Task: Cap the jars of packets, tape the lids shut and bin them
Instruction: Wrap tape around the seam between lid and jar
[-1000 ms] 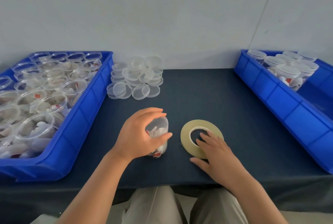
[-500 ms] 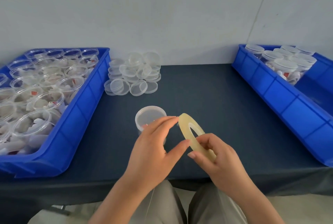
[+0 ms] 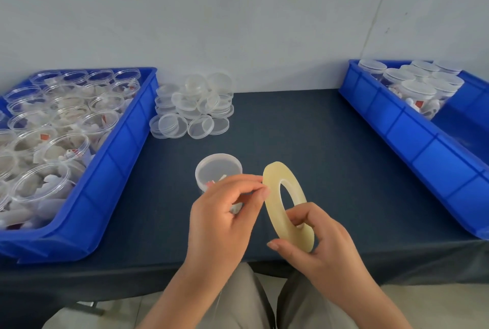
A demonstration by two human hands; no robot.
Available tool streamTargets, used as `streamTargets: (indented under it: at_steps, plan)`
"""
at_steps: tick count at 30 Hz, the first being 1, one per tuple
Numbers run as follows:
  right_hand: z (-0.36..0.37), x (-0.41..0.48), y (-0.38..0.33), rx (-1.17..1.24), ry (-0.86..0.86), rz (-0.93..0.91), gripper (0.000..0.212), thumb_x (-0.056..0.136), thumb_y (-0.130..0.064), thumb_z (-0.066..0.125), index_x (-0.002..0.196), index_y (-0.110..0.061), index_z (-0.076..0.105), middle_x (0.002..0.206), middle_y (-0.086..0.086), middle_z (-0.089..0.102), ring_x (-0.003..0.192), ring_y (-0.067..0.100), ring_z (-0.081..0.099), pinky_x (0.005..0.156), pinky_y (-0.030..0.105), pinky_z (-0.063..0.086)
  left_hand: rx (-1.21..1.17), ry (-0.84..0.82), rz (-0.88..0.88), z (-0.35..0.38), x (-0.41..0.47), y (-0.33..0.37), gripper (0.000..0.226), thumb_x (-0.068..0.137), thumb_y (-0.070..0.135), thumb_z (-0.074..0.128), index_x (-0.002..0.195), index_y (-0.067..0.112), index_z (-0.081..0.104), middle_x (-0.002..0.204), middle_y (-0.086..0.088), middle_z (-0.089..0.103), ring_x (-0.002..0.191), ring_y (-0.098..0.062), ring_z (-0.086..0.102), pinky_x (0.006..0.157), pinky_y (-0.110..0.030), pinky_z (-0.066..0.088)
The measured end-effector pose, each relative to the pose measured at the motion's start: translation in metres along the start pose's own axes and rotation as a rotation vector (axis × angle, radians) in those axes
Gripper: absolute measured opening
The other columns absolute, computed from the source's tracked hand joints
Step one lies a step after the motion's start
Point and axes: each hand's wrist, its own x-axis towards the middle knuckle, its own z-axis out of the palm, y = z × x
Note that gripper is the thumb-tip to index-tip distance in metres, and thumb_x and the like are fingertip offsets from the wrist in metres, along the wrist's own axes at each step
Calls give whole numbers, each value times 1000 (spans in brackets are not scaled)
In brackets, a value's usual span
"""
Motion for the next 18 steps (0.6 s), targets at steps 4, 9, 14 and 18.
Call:
streamTargets:
  at_steps: [4,9,14,18]
  plan:
    - [7,0,0,240,-68,32,56,83,-37,74,128,-42,42,90,3,67,81,26,64,76,37,56,268,-26,215,6,-9,4,24,104,36,59,105,21,78,100,21,78,74,1,67,56,-31,55]
    - [5,3,-6,297,-129,18,50,93,-19,56,135,-43,42,81,2,60,59,23,47,53,37,47,334,-47,355,7,-13,7,21,105,32,61,100,20,78,98,16,78,78,-1,70,59,-26,54]
    - [0,7,-3,180,-190,21,47,101,-74,39,138,-45,44,77,-2,49,62,10,43,57,23,40,380,-8,357,0,-15,1,24,107,33,59,100,20,78,76,17,69,58,-3,55,44,-31,46]
    - [1,14,-3,20,-237,21,35,107,-65,31,134,-51,48,93,-18,59,87,10,61,76,18,46,280,53,360,-3,-20,-3,23,108,27,61,99,17,79,103,15,74,79,-1,66,61,-23,52]
